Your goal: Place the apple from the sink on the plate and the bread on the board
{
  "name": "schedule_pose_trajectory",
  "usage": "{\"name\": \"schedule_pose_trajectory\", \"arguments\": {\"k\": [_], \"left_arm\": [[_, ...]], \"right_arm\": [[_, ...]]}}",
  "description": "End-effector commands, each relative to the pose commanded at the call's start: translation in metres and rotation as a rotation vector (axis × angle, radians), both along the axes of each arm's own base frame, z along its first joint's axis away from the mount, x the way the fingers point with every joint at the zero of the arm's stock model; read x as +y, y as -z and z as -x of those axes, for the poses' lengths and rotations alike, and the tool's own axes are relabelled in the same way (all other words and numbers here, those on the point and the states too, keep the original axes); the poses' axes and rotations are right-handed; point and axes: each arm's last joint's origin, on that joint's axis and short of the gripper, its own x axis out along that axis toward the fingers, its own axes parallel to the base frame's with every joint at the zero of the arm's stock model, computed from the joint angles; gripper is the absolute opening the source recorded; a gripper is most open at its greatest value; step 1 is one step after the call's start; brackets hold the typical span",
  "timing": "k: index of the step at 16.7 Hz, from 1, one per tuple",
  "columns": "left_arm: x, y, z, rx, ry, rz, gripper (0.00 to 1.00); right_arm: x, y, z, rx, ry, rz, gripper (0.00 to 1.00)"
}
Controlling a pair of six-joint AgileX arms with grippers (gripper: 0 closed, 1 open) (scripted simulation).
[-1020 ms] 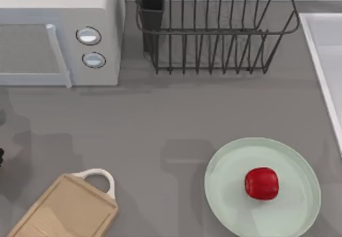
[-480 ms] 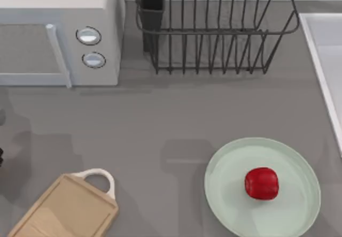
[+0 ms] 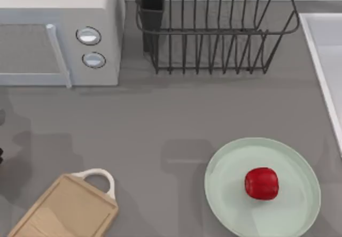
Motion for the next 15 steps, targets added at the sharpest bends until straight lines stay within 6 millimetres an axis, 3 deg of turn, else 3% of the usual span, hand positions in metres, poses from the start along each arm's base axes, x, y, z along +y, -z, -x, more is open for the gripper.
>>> {"name": "schedule_pose_trajectory", "arguments": {"k": [3, 10, 15], "left_arm": [[0.003, -0.019, -0.005, -0.012, -0.005, -0.003, 0.00], [0.000, -0.092, -0.001, 0.006, 0.001, 0.002, 0.00], [0.001, -0.097, 0.000, 0.005, 0.000, 0.001, 0.00]], "right_arm": [[0.000, 0.000, 0.000, 0.000, 0.000, 0.000, 1.00], [0.000, 0.000, 0.000, 0.000, 0.000, 0.000, 1.00], [0.000, 0.000, 0.000, 0.000, 0.000, 0.000, 1.00]]}}
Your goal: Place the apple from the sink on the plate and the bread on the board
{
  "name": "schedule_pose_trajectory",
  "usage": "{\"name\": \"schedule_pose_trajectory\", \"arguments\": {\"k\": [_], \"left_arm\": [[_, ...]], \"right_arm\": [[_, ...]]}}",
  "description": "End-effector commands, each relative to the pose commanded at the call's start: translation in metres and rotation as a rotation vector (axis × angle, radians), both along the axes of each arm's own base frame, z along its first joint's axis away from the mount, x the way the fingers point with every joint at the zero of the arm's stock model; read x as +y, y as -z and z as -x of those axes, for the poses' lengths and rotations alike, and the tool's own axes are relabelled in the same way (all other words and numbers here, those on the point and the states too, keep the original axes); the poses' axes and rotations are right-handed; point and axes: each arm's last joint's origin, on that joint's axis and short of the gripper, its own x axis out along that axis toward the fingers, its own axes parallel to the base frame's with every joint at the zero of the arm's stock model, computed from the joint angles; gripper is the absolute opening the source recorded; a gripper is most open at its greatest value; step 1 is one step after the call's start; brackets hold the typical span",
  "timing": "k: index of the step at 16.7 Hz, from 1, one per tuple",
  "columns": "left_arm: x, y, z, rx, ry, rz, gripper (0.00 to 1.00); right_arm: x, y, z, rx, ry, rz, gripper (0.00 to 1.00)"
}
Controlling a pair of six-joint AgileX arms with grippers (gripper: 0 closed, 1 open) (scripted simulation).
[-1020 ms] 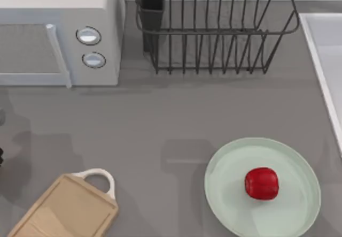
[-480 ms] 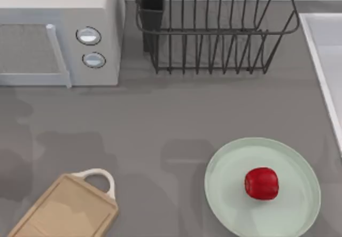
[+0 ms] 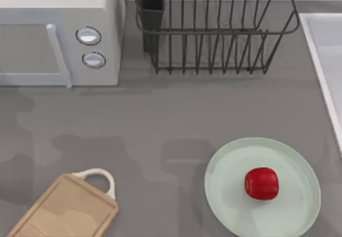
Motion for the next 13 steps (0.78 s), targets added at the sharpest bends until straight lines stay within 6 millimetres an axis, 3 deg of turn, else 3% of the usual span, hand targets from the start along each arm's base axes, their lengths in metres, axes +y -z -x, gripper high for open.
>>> {"name": "schedule_pose_trajectory", "arguments": {"k": [3, 5, 9, 13], "left_arm": [[-0.007, 0.000, 0.000, -0.001, -0.012, -0.001, 0.00], [-0.021, 0.001, 0.000, -0.004, -0.040, -0.002, 0.00], [-0.068, 0.005, 0.008, -0.002, -0.128, -0.003, 0.00], [-0.121, 0.015, 0.032, 0.016, -0.264, -0.008, 0.00]], "right_arm": [[0.000, 0.000, 0.000, 0.000, 0.000, 0.000, 1.00], [0.000, 0.000, 0.000, 0.000, 0.000, 0.000, 1.00], [0.000, 0.000, 0.000, 0.000, 0.000, 0.000, 1.00], [0.000, 0.000, 0.000, 0.000, 0.000, 0.000, 1.00]]}}
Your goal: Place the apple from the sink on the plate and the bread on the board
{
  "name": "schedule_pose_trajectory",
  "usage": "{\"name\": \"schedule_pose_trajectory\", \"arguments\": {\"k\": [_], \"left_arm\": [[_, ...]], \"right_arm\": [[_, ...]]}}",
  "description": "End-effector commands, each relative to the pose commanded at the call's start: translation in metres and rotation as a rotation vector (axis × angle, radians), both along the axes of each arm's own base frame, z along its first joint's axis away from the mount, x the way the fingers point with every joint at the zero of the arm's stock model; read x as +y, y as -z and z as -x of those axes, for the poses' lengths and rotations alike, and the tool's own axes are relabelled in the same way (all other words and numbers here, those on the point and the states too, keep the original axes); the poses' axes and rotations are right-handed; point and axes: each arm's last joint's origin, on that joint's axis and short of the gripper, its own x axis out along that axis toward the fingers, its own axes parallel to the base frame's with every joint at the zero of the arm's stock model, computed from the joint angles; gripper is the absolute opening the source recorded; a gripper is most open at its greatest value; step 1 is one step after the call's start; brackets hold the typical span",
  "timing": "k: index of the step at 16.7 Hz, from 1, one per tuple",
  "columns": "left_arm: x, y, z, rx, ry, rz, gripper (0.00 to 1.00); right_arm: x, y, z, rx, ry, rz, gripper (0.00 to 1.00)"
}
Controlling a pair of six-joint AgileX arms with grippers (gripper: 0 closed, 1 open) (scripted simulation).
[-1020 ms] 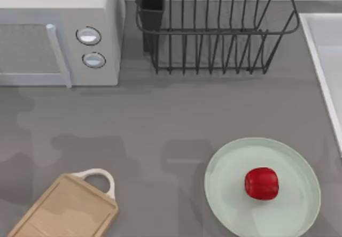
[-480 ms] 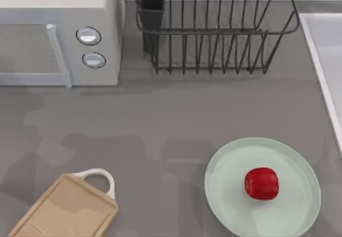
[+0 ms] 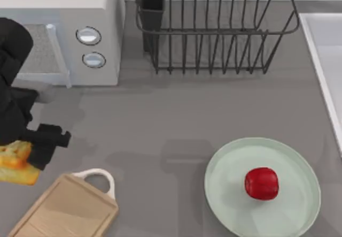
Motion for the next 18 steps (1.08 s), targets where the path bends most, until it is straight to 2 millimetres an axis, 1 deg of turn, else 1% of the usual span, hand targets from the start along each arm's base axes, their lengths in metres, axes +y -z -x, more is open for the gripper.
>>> {"name": "schedule_pose_trajectory", "arguments": {"k": [2, 4, 7, 9, 14, 18], "left_arm": [[-0.022, 0.005, 0.016, 0.006, -0.070, -0.004, 0.00], [-0.040, 0.009, 0.031, 0.001, -0.122, -0.006, 0.00], [-0.057, 0.012, 0.050, -0.014, -0.159, -0.002, 0.00], [-0.061, 0.012, 0.055, -0.020, -0.166, 0.001, 0.00], [-0.061, 0.013, 0.055, -0.017, -0.168, -0.001, 0.00], [-0.061, 0.024, 0.055, -0.015, -0.166, -0.001, 0.00]], "right_arm": [[0.000, 0.000, 0.000, 0.000, 0.000, 0.000, 1.00], [0.000, 0.000, 0.000, 0.000, 0.000, 0.000, 1.00], [0.000, 0.000, 0.000, 0.000, 0.000, 0.000, 1.00], [0.000, 0.000, 0.000, 0.000, 0.000, 0.000, 1.00], [0.000, 0.000, 0.000, 0.000, 0.000, 0.000, 1.00], [0.000, 0.000, 0.000, 0.000, 0.000, 0.000, 1.00]]}}
